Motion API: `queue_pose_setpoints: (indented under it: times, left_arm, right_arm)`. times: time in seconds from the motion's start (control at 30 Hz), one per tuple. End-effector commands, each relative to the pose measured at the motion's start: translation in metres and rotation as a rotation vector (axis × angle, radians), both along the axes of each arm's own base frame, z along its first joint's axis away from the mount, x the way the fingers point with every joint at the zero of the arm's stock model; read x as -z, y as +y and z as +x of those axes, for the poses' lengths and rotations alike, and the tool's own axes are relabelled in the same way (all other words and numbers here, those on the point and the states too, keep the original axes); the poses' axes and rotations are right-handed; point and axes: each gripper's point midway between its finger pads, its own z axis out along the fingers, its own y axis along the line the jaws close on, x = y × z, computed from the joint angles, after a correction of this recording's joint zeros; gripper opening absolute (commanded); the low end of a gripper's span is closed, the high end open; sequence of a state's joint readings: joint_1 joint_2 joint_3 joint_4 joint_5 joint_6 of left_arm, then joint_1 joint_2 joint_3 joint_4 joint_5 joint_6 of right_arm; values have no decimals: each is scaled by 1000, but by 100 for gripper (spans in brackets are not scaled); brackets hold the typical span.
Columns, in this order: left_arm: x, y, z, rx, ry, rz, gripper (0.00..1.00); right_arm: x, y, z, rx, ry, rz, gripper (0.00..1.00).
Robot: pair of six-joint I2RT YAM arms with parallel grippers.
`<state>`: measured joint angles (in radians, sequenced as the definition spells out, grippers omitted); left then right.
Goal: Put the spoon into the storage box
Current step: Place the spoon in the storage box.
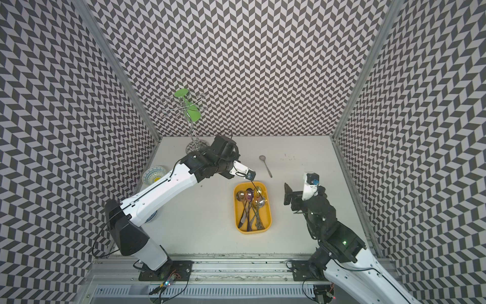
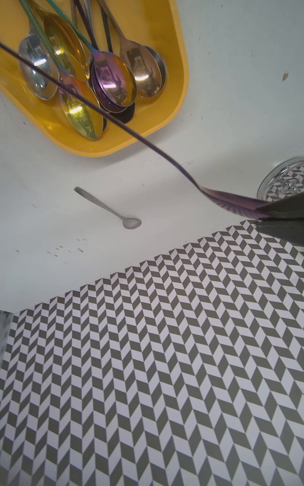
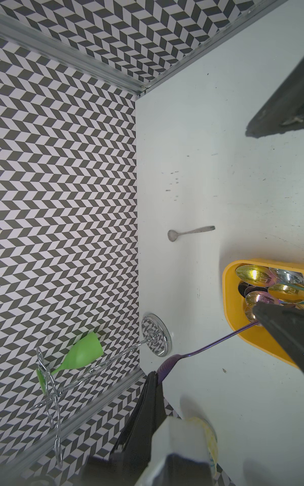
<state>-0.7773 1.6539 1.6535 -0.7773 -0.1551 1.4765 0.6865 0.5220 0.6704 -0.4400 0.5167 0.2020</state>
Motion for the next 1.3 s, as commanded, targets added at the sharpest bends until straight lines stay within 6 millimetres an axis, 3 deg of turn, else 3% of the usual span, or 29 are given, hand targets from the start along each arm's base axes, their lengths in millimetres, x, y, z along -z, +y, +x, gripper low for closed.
queue_pose_setpoints:
  times: [0.0, 0.27, 0.7, 0.9, 0.93, 1.03, 1.1, 1.13, 1.23, 1.27]
  left_arm:
    - [-17, -15, 0, 84, -90, 23, 0]
    - [-3, -40, -6, 208, -126, 102, 0]
    - [52, -36, -46, 267, 62, 166, 0]
    - [59, -38, -56, 268, 109, 148, 0]
    - [56, -40, -54, 263, 102, 137, 9]
    - [42, -47, -50, 250, 69, 74, 51]
    - [34, -50, -48, 255, 39, 42, 70]
    - [31, -50, -47, 256, 15, 32, 77]
    - [22, -49, -40, 236, -39, 15, 81]
    - [19, -49, -39, 225, -45, 3, 98]
  right_arm:
    - [-12, -4, 2, 24, -49, 39, 99]
    - [-12, -6, 2, 29, -50, 42, 99]
    - [-13, -6, 1, 21, -56, 46, 99]
    - [-13, -6, 1, 23, -58, 51, 99]
    - [-13, -6, 1, 23, -58, 50, 99]
    - [-13, -7, 1, 29, -56, 50, 99]
    - [-13, -6, 1, 24, -57, 49, 99]
    - [-13, -6, 1, 21, -57, 48, 99]
    - [-14, -8, 1, 31, -58, 50, 99]
    - [-14, -8, 1, 31, -58, 50, 99]
